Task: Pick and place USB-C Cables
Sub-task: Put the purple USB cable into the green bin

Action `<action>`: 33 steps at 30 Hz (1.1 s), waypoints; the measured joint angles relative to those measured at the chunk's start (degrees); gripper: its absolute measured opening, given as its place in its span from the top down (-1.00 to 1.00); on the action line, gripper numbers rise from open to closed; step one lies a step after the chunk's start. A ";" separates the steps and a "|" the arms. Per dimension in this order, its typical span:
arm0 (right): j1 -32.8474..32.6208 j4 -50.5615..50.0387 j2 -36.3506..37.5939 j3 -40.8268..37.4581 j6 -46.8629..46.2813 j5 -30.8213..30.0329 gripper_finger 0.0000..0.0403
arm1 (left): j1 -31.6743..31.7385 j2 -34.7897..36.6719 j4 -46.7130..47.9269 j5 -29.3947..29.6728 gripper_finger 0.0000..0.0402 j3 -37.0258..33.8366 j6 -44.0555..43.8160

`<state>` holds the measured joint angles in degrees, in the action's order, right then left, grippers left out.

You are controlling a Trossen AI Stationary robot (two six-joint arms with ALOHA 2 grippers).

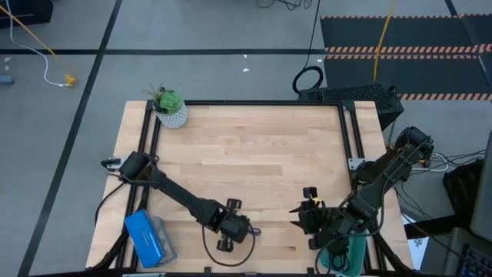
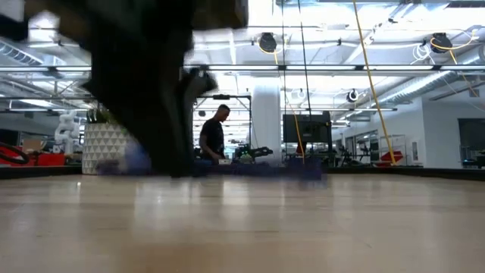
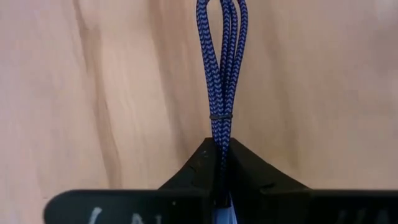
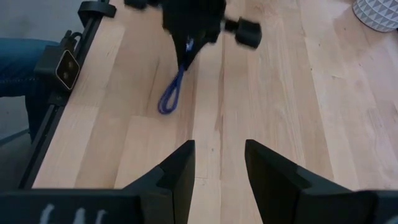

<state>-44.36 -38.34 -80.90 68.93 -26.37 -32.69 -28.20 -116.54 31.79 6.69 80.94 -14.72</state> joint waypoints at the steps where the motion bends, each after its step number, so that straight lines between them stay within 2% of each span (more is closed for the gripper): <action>1: 0.00 0.14 0.00 -0.09 0.01 0.00 0.35 | 0.08 0.76 1.81 -0.16 0.87 0.94 -0.02; 18: 0.00 0.38 0.02 -1.81 0.02 0.02 0.35 | 0.86 9.29 33.49 0.02 0.88 19.68 2.11; 26: 0.02 0.39 0.02 -1.81 0.04 0.00 0.35 | 0.71 9.78 47.98 0.98 0.88 27.44 -0.01; 33: 0.02 0.38 0.02 -1.81 0.04 -0.06 0.35 | 0.69 9.78 56.79 1.43 0.88 33.28 -0.89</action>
<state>-44.34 -37.95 -80.88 67.11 -26.33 -32.75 -27.51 -106.76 88.59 8.12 114.23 -15.61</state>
